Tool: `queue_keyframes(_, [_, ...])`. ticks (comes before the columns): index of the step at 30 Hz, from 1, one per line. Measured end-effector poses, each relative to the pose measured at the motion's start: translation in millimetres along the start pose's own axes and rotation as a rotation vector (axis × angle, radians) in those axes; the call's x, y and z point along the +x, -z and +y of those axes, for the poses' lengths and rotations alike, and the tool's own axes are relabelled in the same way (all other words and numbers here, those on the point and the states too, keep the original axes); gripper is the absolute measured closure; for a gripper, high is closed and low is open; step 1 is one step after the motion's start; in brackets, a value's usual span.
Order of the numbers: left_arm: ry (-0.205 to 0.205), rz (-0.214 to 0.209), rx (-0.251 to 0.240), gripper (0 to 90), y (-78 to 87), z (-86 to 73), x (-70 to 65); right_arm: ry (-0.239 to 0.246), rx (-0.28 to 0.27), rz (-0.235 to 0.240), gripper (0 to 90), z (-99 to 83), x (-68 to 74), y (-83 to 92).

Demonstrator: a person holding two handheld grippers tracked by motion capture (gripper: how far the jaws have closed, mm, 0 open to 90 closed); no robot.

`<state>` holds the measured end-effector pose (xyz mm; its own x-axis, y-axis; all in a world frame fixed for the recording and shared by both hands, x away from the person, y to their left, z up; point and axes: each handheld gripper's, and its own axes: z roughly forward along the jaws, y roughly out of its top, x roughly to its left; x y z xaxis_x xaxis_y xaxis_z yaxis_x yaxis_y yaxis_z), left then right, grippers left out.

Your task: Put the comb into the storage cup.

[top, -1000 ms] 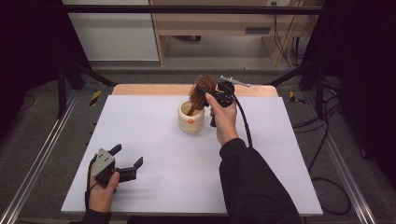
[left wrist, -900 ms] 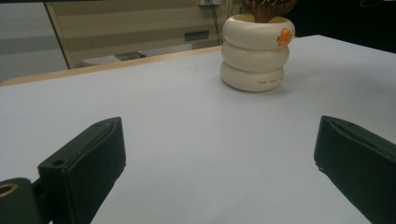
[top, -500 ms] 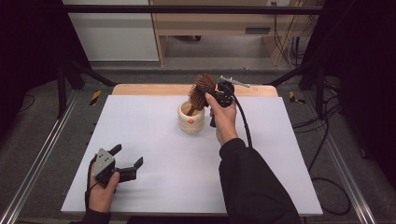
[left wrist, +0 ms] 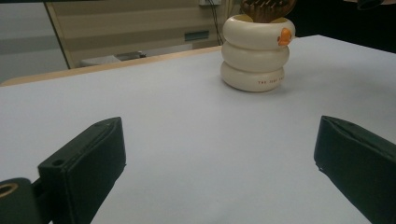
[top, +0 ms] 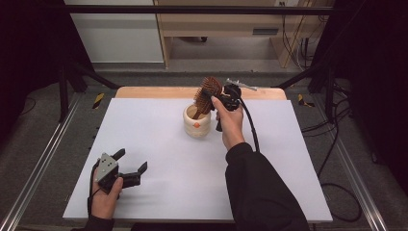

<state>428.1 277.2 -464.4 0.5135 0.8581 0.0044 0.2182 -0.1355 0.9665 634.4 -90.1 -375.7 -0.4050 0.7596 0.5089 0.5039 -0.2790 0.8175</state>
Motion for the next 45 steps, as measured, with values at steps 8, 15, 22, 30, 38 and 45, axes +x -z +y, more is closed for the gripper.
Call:
queue_keyframes(8, [-0.001,0.001,0.0,1.9,0.1,0.0,0.0,-0.017,-0.003,-0.005,48.0,-0.5,-3.2,0.3])
queue_keyframes(15, [-0.001,0.0,0.0,1.9,-0.2,0.0,-0.2,-0.032,-0.001,-0.006,47.4,-0.4,-7.0,1.0])
queue_keyframes(22, [-0.001,-0.001,0.001,1.9,-0.3,-0.1,-0.4,-0.037,0.003,-0.009,46.7,-0.3,-7.5,1.4])
queue_keyframes(30, [-0.002,-0.001,0.004,1.9,-0.5,-0.2,-0.4,-0.043,0.005,0.001,45.0,-0.1,-7.7,1.4])
queue_keyframes(38, [-0.002,-0.002,0.005,1.9,-0.7,-0.3,-0.7,-0.033,0.01,0.005,43.9,0.2,-7.9,2.0])
queue_keyframes(45, [-0.003,-0.003,0.005,1.9,-0.7,-0.3,-0.7,-0.041,0.011,0.004,40.4,0.7,-7.9,2.0])
